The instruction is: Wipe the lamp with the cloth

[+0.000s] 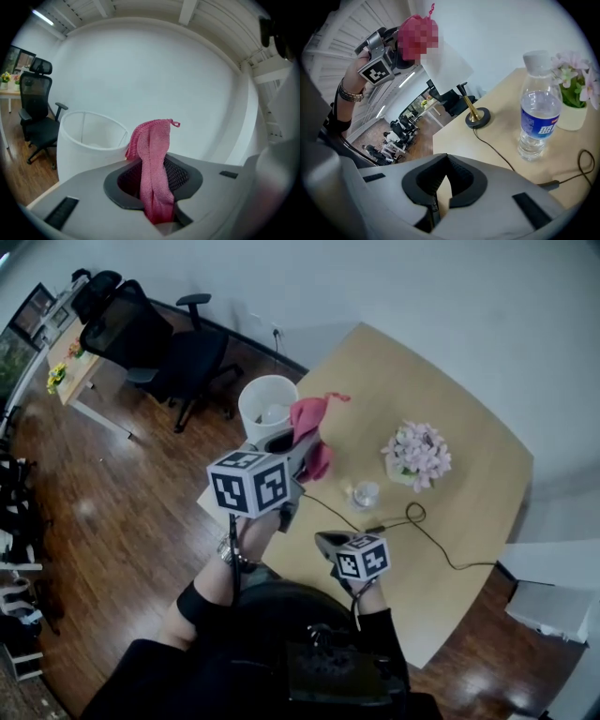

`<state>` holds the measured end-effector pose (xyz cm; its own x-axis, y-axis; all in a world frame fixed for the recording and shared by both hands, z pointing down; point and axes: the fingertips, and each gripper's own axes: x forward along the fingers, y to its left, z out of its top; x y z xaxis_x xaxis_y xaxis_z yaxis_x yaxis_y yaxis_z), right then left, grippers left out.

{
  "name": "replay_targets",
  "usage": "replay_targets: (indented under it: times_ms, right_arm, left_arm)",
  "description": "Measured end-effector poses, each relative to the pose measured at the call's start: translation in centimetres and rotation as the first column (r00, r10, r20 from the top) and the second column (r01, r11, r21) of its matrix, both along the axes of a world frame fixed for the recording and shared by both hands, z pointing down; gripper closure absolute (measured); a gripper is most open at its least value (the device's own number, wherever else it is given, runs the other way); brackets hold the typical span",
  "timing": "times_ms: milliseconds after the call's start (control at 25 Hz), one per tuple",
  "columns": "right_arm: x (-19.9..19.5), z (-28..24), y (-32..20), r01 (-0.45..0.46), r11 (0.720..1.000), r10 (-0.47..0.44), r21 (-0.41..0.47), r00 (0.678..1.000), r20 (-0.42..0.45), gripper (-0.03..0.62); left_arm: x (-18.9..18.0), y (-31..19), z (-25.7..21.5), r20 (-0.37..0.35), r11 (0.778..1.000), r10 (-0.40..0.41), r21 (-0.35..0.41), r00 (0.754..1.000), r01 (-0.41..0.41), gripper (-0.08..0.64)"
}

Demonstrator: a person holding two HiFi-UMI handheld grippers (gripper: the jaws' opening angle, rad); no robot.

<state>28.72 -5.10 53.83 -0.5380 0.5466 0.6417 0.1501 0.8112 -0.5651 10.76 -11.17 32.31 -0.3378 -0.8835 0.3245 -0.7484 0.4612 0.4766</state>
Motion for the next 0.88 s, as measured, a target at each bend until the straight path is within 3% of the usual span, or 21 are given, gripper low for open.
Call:
replay_targets:
  times_ms: [400, 880]
  right_arm:
    - [2.2, 2.0, -1.6, 0.041, 0.999, -0.043, -0.029, 0.997, -0.059, 0.589]
    - [3.4, 2.7, -2.6, -0.003, 0.999, 0.000, -0.035, 0.996, -0.091, 0.589]
  left_arm:
    - [-0.4, -0.8, 7.6, -0.166, 0.992, -0.116, -0.066, 0.979, 0.106, 0.453]
    - [1.0, -1.3, 16.2, -0.280, 0.984, -0.116, -0.166, 0.953, 0.070, 0.453]
